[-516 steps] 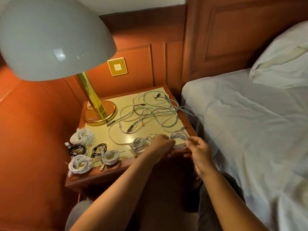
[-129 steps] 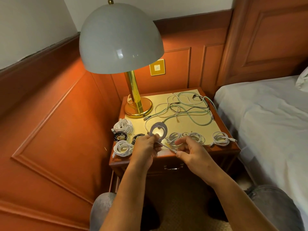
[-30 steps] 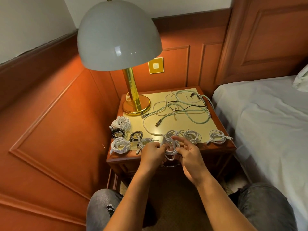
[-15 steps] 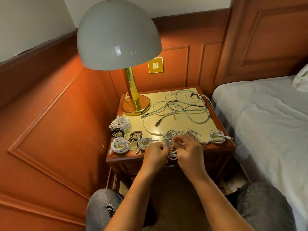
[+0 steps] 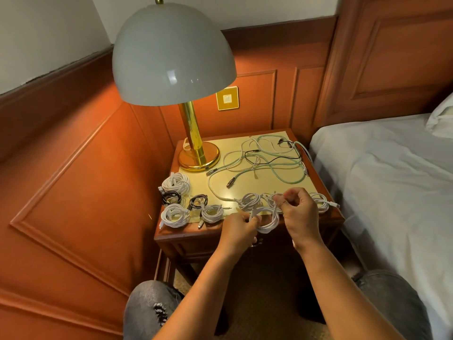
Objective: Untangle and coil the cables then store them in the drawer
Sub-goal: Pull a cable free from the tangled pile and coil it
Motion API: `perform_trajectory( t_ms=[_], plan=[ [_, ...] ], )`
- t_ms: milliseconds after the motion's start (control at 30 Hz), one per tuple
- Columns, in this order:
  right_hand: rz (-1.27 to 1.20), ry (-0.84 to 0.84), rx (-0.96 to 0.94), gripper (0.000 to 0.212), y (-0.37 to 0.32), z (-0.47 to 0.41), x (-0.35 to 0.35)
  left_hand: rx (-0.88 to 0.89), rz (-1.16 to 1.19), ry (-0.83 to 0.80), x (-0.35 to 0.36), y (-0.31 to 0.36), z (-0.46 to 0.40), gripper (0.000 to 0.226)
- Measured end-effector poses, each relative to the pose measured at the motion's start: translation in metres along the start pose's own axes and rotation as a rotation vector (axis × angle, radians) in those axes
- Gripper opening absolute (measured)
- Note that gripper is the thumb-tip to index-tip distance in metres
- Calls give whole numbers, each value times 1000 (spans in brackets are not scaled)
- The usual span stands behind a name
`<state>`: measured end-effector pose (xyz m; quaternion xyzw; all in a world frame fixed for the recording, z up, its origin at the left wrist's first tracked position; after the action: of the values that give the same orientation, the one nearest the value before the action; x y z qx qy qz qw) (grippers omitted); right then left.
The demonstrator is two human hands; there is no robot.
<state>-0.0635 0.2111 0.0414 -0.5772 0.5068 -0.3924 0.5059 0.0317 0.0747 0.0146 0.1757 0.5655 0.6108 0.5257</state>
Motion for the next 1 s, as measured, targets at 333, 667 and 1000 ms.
perform_trajectory(
  t_ms=[333,667,1000],
  plan=[
    [174,-164,-78,10,15,10,-17,-132,309,-130,30,5,-12,24],
    [241,-137,92,3,44,-52,-25,-146,480,-15,60,8,-47,28],
    [506,-360,53,5,70,-117,1,-199,231,242,69,-2,-83,18]
  ],
)
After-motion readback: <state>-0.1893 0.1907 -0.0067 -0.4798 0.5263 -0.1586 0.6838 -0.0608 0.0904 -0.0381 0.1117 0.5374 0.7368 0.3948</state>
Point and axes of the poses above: each hand's wrist, its own z-axis away from the middle knuckle, its own x-axis out of the palm, y = z × x, the point moved 8 cm from there along -z, towards the middle knuckle, and after that the axes turned 6 degrees about -x, right-handed, at the moved point
